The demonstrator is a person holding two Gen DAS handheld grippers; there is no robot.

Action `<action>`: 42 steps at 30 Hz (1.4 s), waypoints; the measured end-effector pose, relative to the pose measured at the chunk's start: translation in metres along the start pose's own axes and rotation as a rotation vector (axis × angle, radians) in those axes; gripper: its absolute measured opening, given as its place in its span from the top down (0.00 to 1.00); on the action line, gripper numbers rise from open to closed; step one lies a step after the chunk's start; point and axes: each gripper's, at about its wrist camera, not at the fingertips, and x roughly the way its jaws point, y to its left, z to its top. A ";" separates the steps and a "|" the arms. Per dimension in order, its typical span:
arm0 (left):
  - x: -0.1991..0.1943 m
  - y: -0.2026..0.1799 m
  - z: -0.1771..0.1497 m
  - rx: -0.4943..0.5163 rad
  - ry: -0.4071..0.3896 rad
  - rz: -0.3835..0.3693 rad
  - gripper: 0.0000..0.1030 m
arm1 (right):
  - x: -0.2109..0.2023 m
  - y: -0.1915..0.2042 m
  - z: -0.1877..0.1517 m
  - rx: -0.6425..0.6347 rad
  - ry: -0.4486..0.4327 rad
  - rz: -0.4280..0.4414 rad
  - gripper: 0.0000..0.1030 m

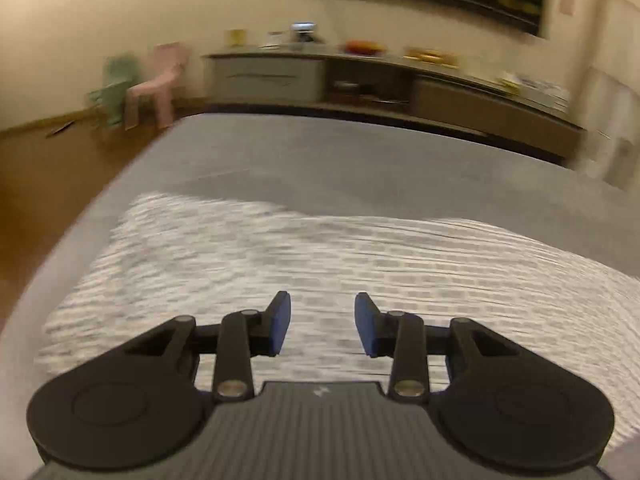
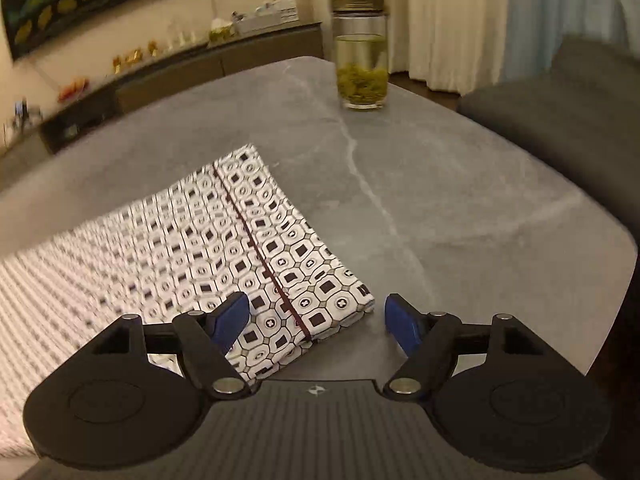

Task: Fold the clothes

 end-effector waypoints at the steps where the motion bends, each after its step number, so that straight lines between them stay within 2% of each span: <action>1: 0.001 -0.021 -0.002 0.027 0.006 -0.038 0.65 | -0.002 0.006 -0.001 -0.032 -0.003 -0.006 0.40; 2: 0.001 -0.042 -0.004 0.051 0.016 -0.082 0.65 | -0.004 0.008 -0.001 -0.048 -0.007 0.008 0.45; 4: 0.003 -0.088 -0.004 0.082 0.051 -0.197 0.66 | -0.008 0.012 -0.002 -0.081 -0.013 0.036 0.82; 6: -0.001 -0.136 0.003 0.099 0.070 -0.337 0.65 | -0.015 0.020 -0.005 -0.131 -0.040 0.042 0.91; 9: -0.008 -0.216 0.018 0.126 0.103 -0.536 0.65 | -0.033 0.035 -0.014 -0.241 -0.115 0.030 0.92; 12: -0.004 -0.310 0.031 0.193 0.145 -0.666 0.59 | -0.054 0.052 -0.024 -0.371 -0.206 0.013 0.92; 13: -0.002 -0.341 0.034 0.222 0.158 -0.697 0.53 | -0.057 0.056 -0.028 -0.401 -0.219 0.010 0.92; 15: 0.006 -0.401 0.035 0.304 0.181 -0.706 0.49 | -0.059 0.064 -0.030 -0.451 -0.239 0.006 0.92; 17: 0.017 -0.451 0.032 0.366 0.231 -0.756 0.43 | -0.059 0.069 -0.033 -0.491 -0.254 0.007 0.92; 20: 0.033 -0.503 0.022 0.449 0.280 -0.773 0.41 | -0.061 0.077 -0.040 -0.568 -0.276 0.010 0.92; 22: 0.043 -0.527 0.012 0.544 0.305 -0.757 0.38 | -0.062 0.081 -0.046 -0.620 -0.301 0.008 0.92; 24: 0.057 -0.541 0.001 0.619 0.309 -0.681 0.44 | -0.063 0.083 -0.050 -0.663 -0.330 0.017 0.92; 25: 0.063 -0.544 -0.003 0.636 0.308 -0.651 0.71 | -0.064 0.084 -0.052 -0.681 -0.341 0.025 0.92; 26: 0.067 -0.537 -0.002 0.611 0.302 -0.642 0.95 | -0.064 0.085 -0.053 -0.692 -0.347 0.038 0.92; 29: 0.068 -0.504 0.004 0.496 0.252 -0.644 0.96 | -0.071 0.083 -0.051 -0.684 -0.355 0.100 0.91; 30: 0.064 -0.480 0.009 0.424 0.229 -0.658 0.96 | -0.076 0.081 -0.049 -0.663 -0.355 0.140 0.86; 31: 0.063 -0.454 0.013 0.350 0.218 -0.669 0.96 | -0.083 0.075 -0.045 -0.620 -0.350 0.209 0.67; 33: 0.066 -0.402 0.011 0.239 0.209 -0.643 0.96 | -0.097 0.060 -0.036 -0.510 -0.338 0.372 0.41; 35: 0.080 -0.368 -0.001 0.190 0.243 -0.586 0.96 | -0.103 0.049 -0.026 -0.415 -0.308 0.511 0.41; 37: 0.091 -0.353 -0.015 0.159 0.274 -0.572 0.96 | -0.098 0.047 -0.017 -0.356 -0.256 0.567 0.43; 38: 0.095 -0.347 -0.021 0.146 0.283 -0.574 0.96 | -0.095 0.048 -0.013 -0.336 -0.228 0.576 0.46; 40: 0.096 -0.339 -0.028 0.113 0.275 -0.589 0.95 | -0.087 0.058 -0.011 -0.339 -0.170 0.525 0.62; 42: 0.091 -0.330 -0.029 0.062 0.240 -0.591 0.95 | -0.082 0.069 -0.011 -0.368 -0.135 0.482 0.62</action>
